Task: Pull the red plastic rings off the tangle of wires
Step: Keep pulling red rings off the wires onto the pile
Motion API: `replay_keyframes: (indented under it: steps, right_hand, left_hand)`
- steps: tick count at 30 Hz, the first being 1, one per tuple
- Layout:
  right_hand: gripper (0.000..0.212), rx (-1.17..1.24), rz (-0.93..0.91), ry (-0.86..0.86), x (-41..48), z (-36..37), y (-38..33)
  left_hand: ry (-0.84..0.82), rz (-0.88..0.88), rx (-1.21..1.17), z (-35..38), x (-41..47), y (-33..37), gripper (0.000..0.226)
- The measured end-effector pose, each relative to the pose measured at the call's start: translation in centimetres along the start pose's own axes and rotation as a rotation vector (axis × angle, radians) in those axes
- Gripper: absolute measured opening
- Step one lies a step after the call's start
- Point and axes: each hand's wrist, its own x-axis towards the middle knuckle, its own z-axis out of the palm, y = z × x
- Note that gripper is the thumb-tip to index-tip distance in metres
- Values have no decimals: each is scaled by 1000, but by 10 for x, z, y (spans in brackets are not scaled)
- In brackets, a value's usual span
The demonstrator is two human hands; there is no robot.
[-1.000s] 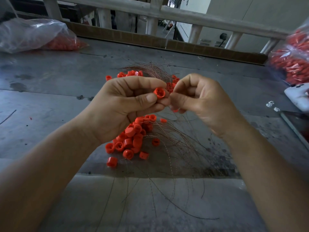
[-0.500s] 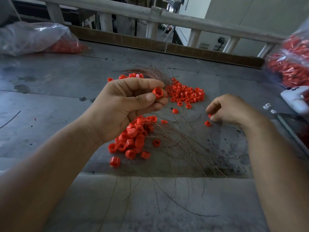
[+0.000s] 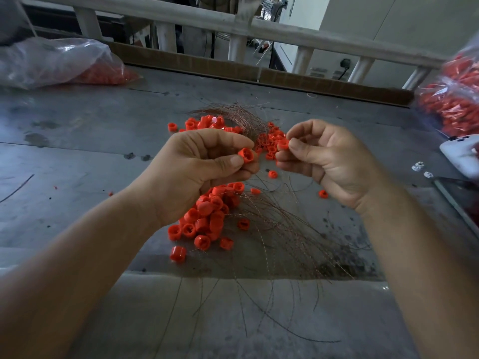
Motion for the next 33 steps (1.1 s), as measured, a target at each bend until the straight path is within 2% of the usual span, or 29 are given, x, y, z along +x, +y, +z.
replay_keyframes:
  steps: [3, 5, 18, 23, 28, 33]
  right_hand:
    - [24, 59, -4, -89, -3, 9, -1]
    - [24, 80, 7, -119, -3, 13, 0]
    - [24, 159, 68, -139, -4, 21, 3]
    - [21, 32, -2, -129, -4, 21, 6]
    - [14, -173, -174, -44, -5, 30, 11]
    - [29, -504, -382, 40, -7, 41, 19]
  left_hand:
    - [10, -9, 21, -1, 1, -1, 21]
    - [6, -13, 25, 0, 1, -2, 21]
    - [11, -29, 64, -1, 1, 0, 22]
    - [31, -25, 82, -1, 1, 2, 22]
    - [95, -1, 123, -1, 2, 2, 24]
    - [146, 6, 176, 0, 2, 1, 25]
